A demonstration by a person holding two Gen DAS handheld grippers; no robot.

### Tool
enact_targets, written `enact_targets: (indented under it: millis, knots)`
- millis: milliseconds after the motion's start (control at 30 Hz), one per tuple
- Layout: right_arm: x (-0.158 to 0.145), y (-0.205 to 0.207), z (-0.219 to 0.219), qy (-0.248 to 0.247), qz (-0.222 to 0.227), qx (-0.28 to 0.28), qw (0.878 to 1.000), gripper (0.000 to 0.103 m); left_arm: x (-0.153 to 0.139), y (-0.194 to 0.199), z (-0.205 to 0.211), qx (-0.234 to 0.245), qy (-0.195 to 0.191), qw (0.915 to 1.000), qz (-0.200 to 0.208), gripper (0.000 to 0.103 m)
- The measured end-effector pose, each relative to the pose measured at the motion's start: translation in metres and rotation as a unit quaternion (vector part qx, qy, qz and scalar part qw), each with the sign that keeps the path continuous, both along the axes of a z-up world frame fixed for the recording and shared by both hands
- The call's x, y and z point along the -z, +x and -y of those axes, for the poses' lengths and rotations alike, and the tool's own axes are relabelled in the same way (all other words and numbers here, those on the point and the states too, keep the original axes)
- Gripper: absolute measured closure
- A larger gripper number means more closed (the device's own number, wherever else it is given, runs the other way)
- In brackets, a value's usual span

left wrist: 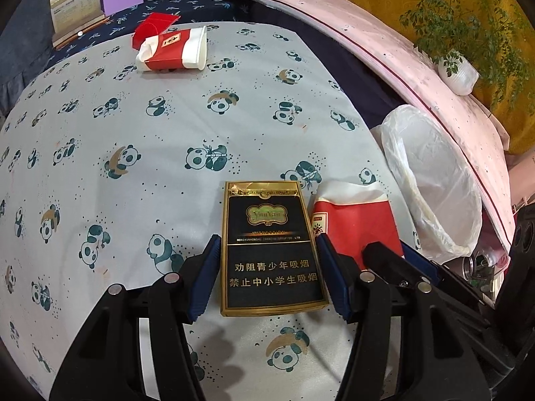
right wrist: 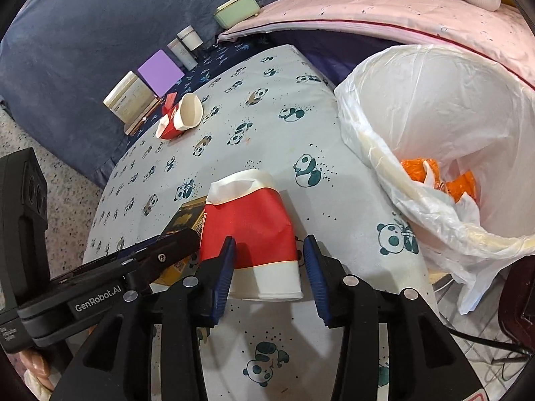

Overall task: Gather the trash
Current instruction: 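Carry the cigarette box and paper cup toward the white bin, then lower box and cup into the white bin and open both tools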

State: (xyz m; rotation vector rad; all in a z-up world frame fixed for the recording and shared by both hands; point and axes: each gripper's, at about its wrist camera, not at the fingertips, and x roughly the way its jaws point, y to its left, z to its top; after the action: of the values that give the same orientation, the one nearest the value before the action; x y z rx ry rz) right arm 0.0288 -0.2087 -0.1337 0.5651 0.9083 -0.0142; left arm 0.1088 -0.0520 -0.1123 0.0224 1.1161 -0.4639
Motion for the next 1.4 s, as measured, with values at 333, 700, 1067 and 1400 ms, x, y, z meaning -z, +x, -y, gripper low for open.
enact_targets:
  millis: [333,700,1067,1400]
  knots:
    - [-0.004,-0.003,-0.005,0.006,0.012,-0.016,1.000,0.074,0.016,-0.004,-0.004,0.011,0.035,0.9993,0.008,0.049]
    - [-0.049,-0.010,-0.012,-0.075,0.054,0.005,0.996,0.083,-0.008,-0.009,0.006,0.025,0.002,0.9995,0.018,0.049]
    - [-0.087,-0.028,0.041,-0.106,0.086,0.083,0.987,0.083,-0.047,-0.009,0.068,0.074,-0.034,0.9958,0.042,0.049]
    - [-0.098,-0.057,0.117,-0.137,0.085,0.182,0.970,0.083,-0.060,-0.012,0.148,0.135,-0.046,0.9885,0.051,0.049]
